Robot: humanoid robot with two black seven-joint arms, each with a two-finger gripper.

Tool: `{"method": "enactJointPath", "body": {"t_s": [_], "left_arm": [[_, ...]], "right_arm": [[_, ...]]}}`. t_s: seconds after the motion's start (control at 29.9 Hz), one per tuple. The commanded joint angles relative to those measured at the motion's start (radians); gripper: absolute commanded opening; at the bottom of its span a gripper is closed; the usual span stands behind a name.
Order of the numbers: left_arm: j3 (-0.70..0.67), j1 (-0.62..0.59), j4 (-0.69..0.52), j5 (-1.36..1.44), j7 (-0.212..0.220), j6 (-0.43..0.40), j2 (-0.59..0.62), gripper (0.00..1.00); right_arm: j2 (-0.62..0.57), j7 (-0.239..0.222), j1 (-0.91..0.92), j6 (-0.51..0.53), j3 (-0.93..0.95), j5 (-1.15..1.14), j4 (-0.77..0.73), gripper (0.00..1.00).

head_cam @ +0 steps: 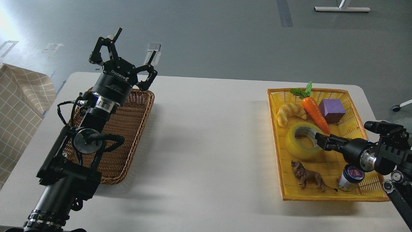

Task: Place and transfer tape with both arms
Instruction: 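Lower the right gripper into the tape roll's hole on the tray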

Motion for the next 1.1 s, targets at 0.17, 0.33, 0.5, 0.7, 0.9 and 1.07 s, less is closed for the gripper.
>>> {"method": "enactJointPath", "body": {"t_s": [0.17, 0.33, 0.5, 0.7, 0.9, 1.07], "left_arm": [[-0.001, 0.0, 0.009, -0.004, 0.0, 0.0, 0.003, 0.98], [-0.014, 0.0, 0.01, -0.002, -0.002, 0.0, 0.0, 0.98], [-0.014, -0.002, 0.021, -0.004, -0.002, 0.0, 0.0, 0.98], [-0.015, -0.002, 0.024, -0.004, 0.0, 0.0, 0.0, 0.98], [-0.015, -0.005, 0.03, -0.004, -0.002, 0.0, -0.002, 0.98], [-0.015, -0.005, 0.03, -0.004, -0.002, 0.0, -0.002, 0.98]], "right_arm": [[0.0, 0.001, 0.003, 0.0, -0.022, 0.0, 0.011, 0.44], [0.0, 0.008, 0.003, 0.0, -0.025, 0.0, 0.013, 0.4], [0.0, 0.01, 0.006, 0.0, -0.027, 0.0, 0.013, 0.38], [-0.001, 0.01, 0.003, 0.0, -0.03, 0.0, 0.013, 0.35], [-0.027, 0.01, 0.003, 0.0, -0.065, 0.0, 0.014, 0.27], [-0.037, 0.01, 0.005, 0.0, -0.079, 0.0, 0.025, 0.25]]}}
